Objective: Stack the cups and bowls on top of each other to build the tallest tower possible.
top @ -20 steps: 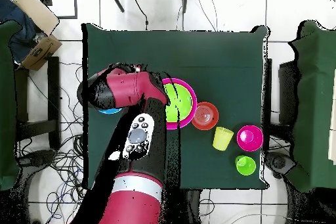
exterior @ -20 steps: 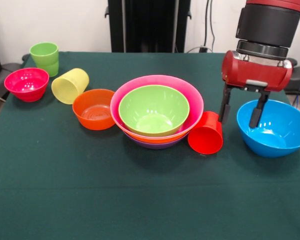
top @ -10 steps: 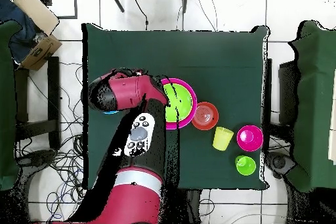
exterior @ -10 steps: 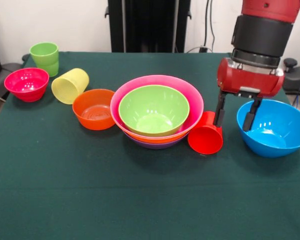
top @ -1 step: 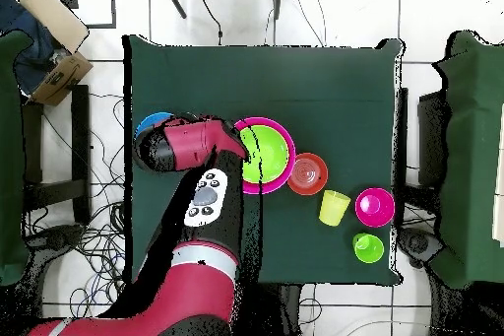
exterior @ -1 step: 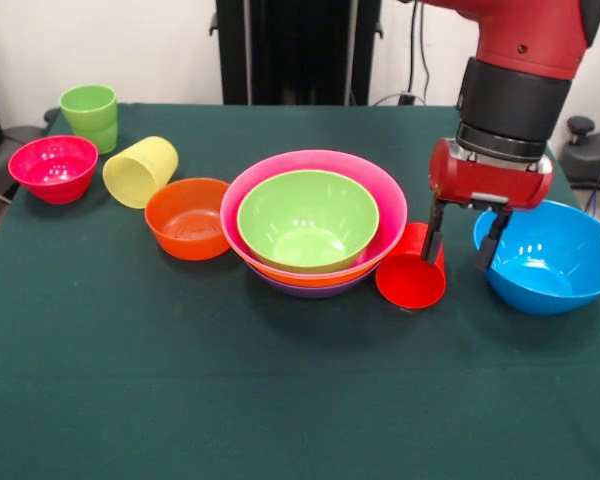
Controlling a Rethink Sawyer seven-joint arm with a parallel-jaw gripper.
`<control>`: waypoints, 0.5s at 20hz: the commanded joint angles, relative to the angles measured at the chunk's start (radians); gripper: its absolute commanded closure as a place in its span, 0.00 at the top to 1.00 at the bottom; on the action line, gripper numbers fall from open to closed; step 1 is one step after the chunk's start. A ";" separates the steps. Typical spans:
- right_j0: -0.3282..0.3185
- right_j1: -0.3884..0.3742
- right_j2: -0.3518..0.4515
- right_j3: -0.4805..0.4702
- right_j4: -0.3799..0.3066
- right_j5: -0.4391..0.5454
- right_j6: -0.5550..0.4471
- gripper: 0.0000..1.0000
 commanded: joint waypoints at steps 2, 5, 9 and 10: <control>0.032 0.047 0.049 0.041 0.005 0.077 0.124 1.00; 0.037 0.039 0.047 0.030 0.004 0.115 0.107 1.00; 0.024 0.023 0.057 -0.027 0.012 0.267 0.050 1.00; 0.018 0.022 0.060 -0.054 0.018 0.321 0.039 1.00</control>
